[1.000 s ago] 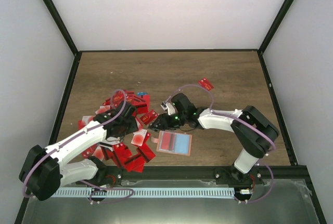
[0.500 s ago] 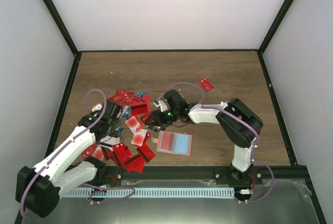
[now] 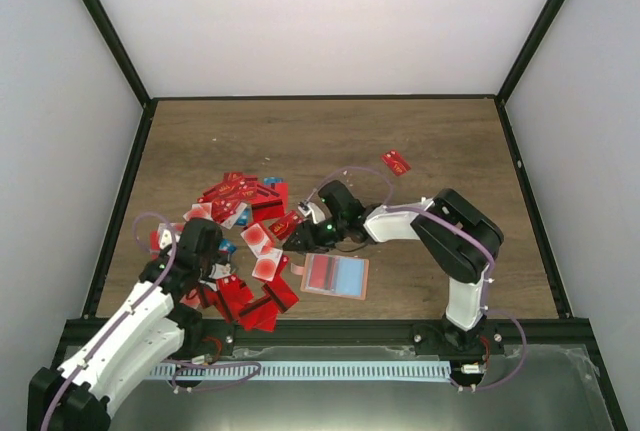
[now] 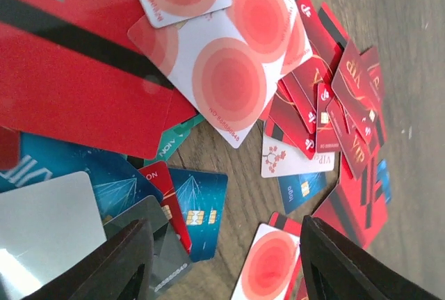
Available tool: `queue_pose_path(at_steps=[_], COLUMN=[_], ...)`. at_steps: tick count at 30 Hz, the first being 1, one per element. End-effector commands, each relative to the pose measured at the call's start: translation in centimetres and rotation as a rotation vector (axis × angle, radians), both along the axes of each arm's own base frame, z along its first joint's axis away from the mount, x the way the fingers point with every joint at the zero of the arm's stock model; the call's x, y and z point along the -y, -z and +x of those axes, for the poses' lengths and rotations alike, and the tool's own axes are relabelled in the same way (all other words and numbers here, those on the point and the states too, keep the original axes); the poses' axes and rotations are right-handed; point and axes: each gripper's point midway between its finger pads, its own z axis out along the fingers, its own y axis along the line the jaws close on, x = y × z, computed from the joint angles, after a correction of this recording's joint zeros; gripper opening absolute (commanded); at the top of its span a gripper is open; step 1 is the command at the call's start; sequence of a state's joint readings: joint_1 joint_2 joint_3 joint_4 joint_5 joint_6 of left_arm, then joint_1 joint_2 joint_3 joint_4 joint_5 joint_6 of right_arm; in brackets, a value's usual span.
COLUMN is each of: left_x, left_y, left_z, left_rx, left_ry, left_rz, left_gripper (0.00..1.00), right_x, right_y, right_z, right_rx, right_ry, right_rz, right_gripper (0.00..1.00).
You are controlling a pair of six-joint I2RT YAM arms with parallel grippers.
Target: Put the credit cards into the card holder
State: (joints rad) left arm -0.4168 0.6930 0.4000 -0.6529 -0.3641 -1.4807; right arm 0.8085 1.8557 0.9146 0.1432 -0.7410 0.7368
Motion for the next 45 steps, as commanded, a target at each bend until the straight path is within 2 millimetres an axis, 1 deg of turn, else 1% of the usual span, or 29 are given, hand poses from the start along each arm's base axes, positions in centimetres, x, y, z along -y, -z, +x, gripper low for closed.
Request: queue_pose_path(at_steps=[1,3,8,10,11,12,17,20,21,26,33,38,42,45], left_x=[0.6,0.7,-0.2,-0.4,-0.5,-0.5,-1.0,-1.0,-0.9,-0.8,-1.3,-1.8,-2.1,-2.3], left_y=[1.1,2.1,2.7,2.6,3.0,3.0,3.4,4.0,4.8,6.4,7.4,7.9,8.5,8.7], left_z=[1.1,1.1,2.2,2.8,2.8,3.0,3.3,3.5,3.4,3.3,3.5,3.4,3.2,3.1], left_rx=[0.098,0.100,0.189,0.237,0.242,0.252,0.243,0.247,0.227,0.203,0.191,0.181,0.173,0.172], left_ry=[-0.153,-0.180,-0.232,-0.245,-0.247,-0.248,-0.274,-0.280,-0.281,-0.293,-0.311,-0.323,-0.327,-0.326], left_rz=[-0.214,-0.255,-0.265,-0.298,-0.307,-0.316,-0.319,-0.343,-0.347,-0.375,-0.374,-0.353,-0.349,-0.339], left_gripper=[0.59,0.59,0.59,0.59,0.59,0.59,0.60,0.60,0.60,0.60,0.59,0.50,0.38,0.31], right_x=[0.2,0.5,1.0,1.2,1.4,1.5,1.8,1.9,1.9,1.9,2.0,2.2,2.3,2.5], right_y=[-0.9,-0.7,-0.1,0.1,0.2,0.3,0.8,1.0,1.0,1.1,1.4,1.5,1.7,1.9], right_z=[-1.0,-1.2,-1.8,-2.0,-2.0,-2.1,-2.4,-2.4,-2.4,-2.4,-2.4,-2.4,-2.4,-2.4], right_rx=[0.028,0.025,0.016,0.015,0.013,0.011,0.007,0.004,0.005,0.003,-0.008,-0.018,-0.024,-0.032], right_ry=[-0.032,-0.032,-0.037,-0.038,-0.038,-0.038,-0.037,-0.038,-0.039,-0.040,-0.043,-0.045,-0.045,-0.043], right_rz=[0.024,0.018,0.009,0.005,0.001,-0.002,-0.013,-0.017,-0.017,-0.022,-0.024,-0.021,-0.022,-0.024], right_gripper=[0.50,0.50,0.49,0.49,0.49,0.49,0.49,0.49,0.49,0.49,0.49,0.49,0.49,0.49])
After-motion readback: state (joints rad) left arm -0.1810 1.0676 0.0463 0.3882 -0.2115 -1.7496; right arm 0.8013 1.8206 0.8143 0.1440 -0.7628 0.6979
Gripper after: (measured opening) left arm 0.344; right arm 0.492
